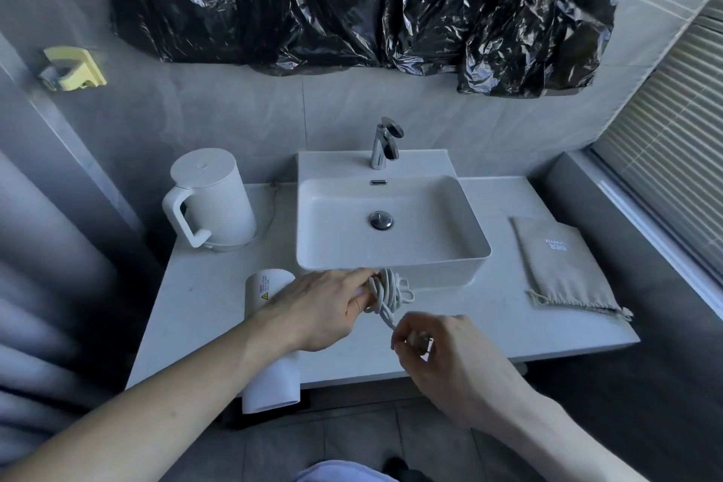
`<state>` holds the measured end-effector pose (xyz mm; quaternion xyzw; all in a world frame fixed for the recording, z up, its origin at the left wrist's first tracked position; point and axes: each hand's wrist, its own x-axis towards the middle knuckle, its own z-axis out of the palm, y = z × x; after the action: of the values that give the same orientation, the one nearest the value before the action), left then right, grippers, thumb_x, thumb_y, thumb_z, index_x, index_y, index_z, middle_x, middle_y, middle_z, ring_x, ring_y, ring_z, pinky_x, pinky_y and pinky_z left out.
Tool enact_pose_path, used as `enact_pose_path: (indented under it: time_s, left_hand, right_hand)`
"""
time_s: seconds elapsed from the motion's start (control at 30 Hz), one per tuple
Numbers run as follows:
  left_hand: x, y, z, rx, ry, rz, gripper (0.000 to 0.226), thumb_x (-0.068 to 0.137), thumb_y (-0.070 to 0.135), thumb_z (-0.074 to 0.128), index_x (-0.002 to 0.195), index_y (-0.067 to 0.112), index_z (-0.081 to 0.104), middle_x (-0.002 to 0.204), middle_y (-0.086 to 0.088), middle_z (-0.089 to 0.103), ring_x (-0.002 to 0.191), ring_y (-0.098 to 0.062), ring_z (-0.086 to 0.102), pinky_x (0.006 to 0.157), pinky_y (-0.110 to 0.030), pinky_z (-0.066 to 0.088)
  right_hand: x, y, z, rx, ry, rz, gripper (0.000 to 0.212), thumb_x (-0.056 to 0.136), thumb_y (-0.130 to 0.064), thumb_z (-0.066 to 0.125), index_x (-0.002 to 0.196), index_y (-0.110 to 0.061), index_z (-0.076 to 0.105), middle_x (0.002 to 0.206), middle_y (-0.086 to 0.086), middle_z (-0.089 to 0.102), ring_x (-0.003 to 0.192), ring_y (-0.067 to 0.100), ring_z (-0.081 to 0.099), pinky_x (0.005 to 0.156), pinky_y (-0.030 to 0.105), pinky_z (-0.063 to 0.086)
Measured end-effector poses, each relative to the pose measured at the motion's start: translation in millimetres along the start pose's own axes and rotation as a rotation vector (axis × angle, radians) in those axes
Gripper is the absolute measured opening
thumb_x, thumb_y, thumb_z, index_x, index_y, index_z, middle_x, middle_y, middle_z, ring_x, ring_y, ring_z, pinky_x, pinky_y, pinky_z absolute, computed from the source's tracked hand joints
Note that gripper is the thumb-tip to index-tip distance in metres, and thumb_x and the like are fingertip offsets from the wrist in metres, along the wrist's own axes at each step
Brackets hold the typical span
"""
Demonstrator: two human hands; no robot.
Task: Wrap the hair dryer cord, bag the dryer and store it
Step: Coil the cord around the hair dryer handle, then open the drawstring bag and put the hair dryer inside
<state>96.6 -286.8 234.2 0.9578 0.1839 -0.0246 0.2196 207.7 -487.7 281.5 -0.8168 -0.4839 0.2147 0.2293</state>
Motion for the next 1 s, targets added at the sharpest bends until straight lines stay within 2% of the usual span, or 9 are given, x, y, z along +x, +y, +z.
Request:
enact_pose_path:
  time_s: [0.07,0.2,0.27,0.5,0.7,0.77,0.83,0.9,1.0]
  left_hand:
    - [-1,4,2,-0.008,-0.010,0.004,0.025,0.105,0.045,0.037,0.126,0.040,0.049,0.121,0.010,0.072,0.112,-0.026,0.066,0.089,-0.047,0.054]
    - [-5,11,9,0.010,-0.077,-0.002,0.013,0.104,0.043,0.034,0.107,0.038,0.045,0.110,0.010,0.071,0.100,-0.028,0.066,0.083,-0.048,0.055]
    - [-8,15,13,-0.006,-0.094,0.014,0.014,0.104,0.044,0.035,0.107,0.039,0.047,0.107,0.013,0.070,0.100,-0.025,0.067,0.084,-0.048,0.055]
    - [-16,18,13,-0.082,-0.080,0.004,0.027,0.102,0.051,0.030,0.113,0.041,0.053,0.106,0.017,0.072,0.101,-0.017,0.068,0.088,-0.046,0.055]
    - [-23,19,12,-0.154,-0.118,-0.012,0.022,0.105,0.048,0.036,0.111,0.037,0.054,0.106,0.014,0.072,0.097,-0.017,0.066,0.087,-0.044,0.054]
    - [-24,19,14,-0.179,-0.131,-0.022,0.021,0.106,0.048,0.038,0.109,0.037,0.056,0.104,0.015,0.072,0.095,-0.015,0.065,0.086,-0.042,0.053]
    - [-26,19,17,-0.199,-0.132,-0.036,0.022,0.105,0.049,0.038,0.108,0.037,0.057,0.103,0.015,0.073,0.095,-0.014,0.065,0.088,-0.042,0.053]
    - [-26,19,18,-0.212,-0.119,-0.044,0.023,0.102,0.051,0.039,0.103,0.036,0.056,0.101,0.013,0.073,0.095,-0.015,0.065,0.088,-0.043,0.054]
    - [-24,20,15,-0.180,-0.097,-0.043,0.024,0.100,0.052,0.041,0.102,0.034,0.057,0.101,0.010,0.071,0.097,-0.018,0.065,0.088,-0.044,0.054]
  right_hand:
    - [1,0,-9,0.023,-0.019,-0.009,0.002,0.090,-0.029,0.065,0.090,-0.030,0.067,0.078,-0.016,0.069,0.060,0.005,0.064,0.052,0.015,0.043]
    - [12,2,-16,0.047,-0.061,-0.116,0.008,0.093,-0.023,0.066,0.096,-0.030,0.066,0.083,-0.013,0.076,0.072,0.009,0.071,0.064,0.022,0.052]
    - [21,5,-18,0.065,-0.061,-0.161,0.002,0.095,-0.029,0.064,0.093,-0.028,0.066,0.079,-0.011,0.079,0.072,0.007,0.073,0.064,0.026,0.054]
    - [51,23,-12,0.146,0.003,-0.190,0.024,0.099,-0.040,0.066,0.083,-0.022,0.065,0.074,-0.002,0.071,0.068,0.020,0.063,0.068,0.043,0.054]
    - [63,34,7,0.347,-0.091,-0.066,0.017,0.102,-0.048,0.064,0.090,-0.037,0.069,0.096,-0.010,0.059,0.084,0.005,0.062,0.079,0.021,0.048]
    - [62,36,14,0.467,-0.146,0.030,0.020,0.102,-0.049,0.064,0.098,-0.030,0.069,0.105,-0.006,0.067,0.096,0.006,0.069,0.084,0.026,0.051]
    - [58,36,21,0.614,-0.184,0.118,0.034,0.101,-0.051,0.064,0.108,-0.019,0.062,0.100,0.011,0.077,0.093,0.020,0.075,0.080,0.036,0.055]
    - [54,35,27,0.733,-0.200,0.181,0.040,0.101,-0.050,0.064,0.114,-0.012,0.059,0.096,0.016,0.076,0.087,0.028,0.076,0.077,0.041,0.060]
    - [50,35,33,0.825,-0.204,0.203,0.048,0.101,-0.046,0.064,0.117,0.000,0.062,0.097,0.015,0.067,0.085,0.022,0.074,0.077,0.040,0.066]
